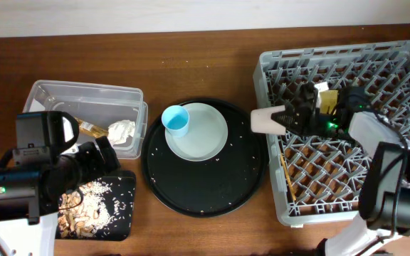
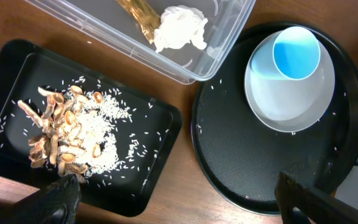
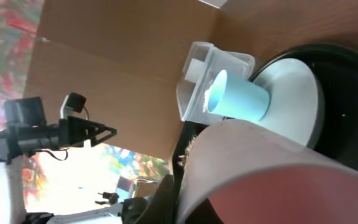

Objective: Sort waste into correct bins and load items into the dishwasher rack

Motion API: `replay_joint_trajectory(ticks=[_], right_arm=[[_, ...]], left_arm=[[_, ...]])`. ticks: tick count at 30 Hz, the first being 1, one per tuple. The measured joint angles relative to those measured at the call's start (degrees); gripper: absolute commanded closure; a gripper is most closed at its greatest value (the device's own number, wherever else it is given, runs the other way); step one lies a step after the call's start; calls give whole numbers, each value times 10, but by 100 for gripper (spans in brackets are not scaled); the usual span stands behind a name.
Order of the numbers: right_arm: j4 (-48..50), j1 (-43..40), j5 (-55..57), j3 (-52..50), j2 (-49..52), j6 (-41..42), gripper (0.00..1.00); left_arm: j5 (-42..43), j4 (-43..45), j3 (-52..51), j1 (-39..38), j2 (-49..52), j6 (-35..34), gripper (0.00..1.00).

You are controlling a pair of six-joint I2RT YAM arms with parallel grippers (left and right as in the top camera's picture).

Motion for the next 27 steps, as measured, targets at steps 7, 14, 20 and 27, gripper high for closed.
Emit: replay_joint_trajectory(ticks=[7,14,20,27], right_arm=[[-150,-104,129,3,-23,-13,81],[-216,-197,323,2,-50,-10,56],[-273,-101,425,83,-265,-8,54],[46,454,768,100,-222,71,38]], left_arm=[[0,0,0,0,0,0,1],[0,0,0,0,0,0,1],[0,0,0,0,0,0,1],[0,-2,0,0,-1,0,1]])
